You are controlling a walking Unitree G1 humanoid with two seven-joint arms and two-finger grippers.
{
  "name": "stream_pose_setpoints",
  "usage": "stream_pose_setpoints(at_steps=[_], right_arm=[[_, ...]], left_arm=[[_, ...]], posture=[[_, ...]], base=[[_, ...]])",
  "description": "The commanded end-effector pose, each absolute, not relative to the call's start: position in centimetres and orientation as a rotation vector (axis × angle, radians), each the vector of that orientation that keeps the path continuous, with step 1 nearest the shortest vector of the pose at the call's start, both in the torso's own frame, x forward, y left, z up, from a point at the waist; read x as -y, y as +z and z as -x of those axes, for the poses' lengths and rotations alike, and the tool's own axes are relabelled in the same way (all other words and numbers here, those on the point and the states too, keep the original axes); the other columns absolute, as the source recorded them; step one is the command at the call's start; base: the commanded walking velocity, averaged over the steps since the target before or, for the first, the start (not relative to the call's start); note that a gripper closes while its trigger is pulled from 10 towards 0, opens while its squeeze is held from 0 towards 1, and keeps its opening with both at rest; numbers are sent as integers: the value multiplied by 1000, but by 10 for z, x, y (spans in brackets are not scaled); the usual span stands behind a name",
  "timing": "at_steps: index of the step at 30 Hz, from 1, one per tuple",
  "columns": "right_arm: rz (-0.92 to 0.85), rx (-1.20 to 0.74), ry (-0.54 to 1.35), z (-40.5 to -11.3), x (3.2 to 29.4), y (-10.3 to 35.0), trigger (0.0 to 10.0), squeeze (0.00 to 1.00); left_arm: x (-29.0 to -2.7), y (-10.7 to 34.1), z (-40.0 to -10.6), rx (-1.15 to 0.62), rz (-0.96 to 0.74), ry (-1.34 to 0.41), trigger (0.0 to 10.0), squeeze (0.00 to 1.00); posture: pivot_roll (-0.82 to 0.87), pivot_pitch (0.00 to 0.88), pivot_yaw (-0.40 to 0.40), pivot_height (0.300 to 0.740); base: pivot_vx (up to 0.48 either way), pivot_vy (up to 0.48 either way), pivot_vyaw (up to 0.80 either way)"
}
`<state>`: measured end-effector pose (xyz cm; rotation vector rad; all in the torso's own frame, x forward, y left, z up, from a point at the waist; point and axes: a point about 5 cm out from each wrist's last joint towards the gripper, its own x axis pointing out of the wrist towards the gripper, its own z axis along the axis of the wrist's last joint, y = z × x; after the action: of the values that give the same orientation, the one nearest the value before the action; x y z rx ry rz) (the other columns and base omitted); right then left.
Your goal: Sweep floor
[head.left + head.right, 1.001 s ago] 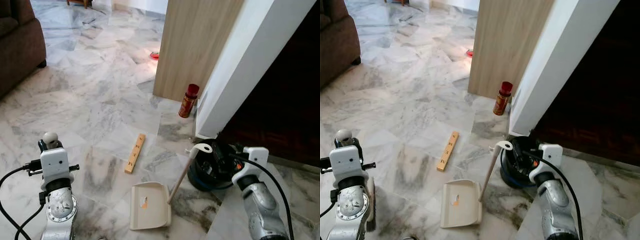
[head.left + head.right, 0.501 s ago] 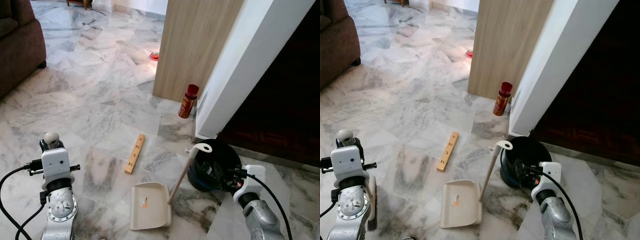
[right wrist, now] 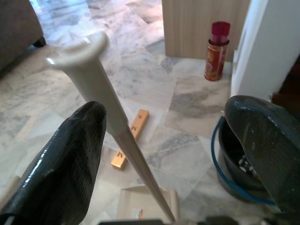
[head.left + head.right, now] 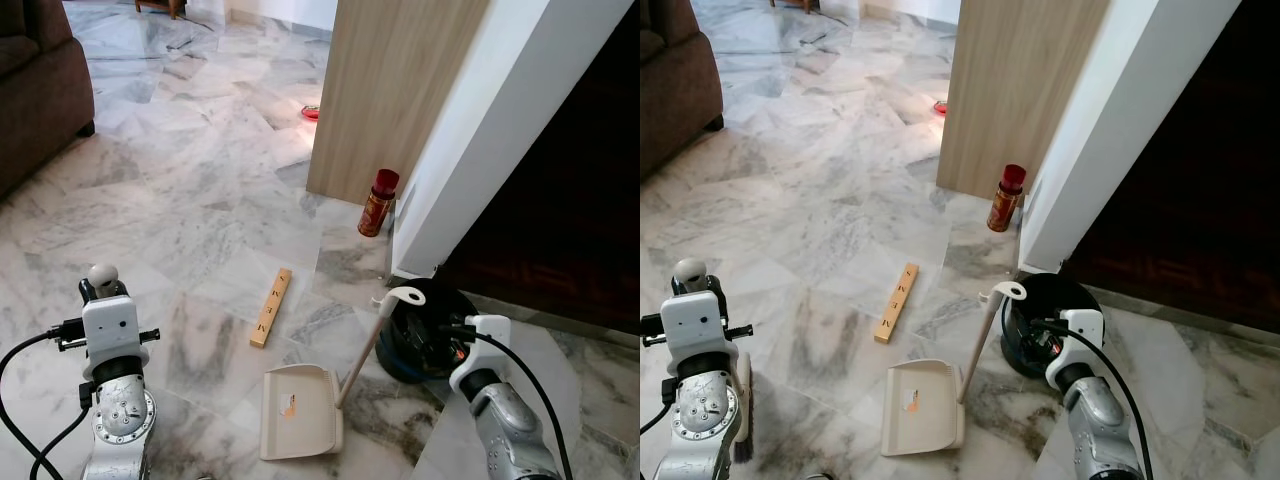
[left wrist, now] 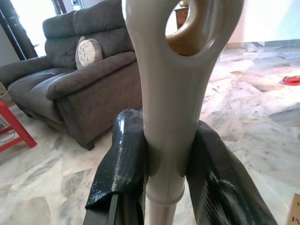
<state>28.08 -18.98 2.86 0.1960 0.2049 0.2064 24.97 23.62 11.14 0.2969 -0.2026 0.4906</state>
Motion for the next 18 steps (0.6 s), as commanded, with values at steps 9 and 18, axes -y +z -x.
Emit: stream_pose_setpoints(at_steps=[9, 18], right_arm=[[-248, -198, 243, -293, 178, 34, 10000, 0], [-232, -266, 267, -290, 171, 23, 10000, 0]], left_arm=[[-234, 116, -253, 236, -308, 484, 10000, 0], [-235, 117, -254, 238, -307, 487, 10000, 0]], posture=[[131, 95, -148, 740], [132, 97, -150, 740]], base=[[0, 0, 0], [0, 0, 0]])
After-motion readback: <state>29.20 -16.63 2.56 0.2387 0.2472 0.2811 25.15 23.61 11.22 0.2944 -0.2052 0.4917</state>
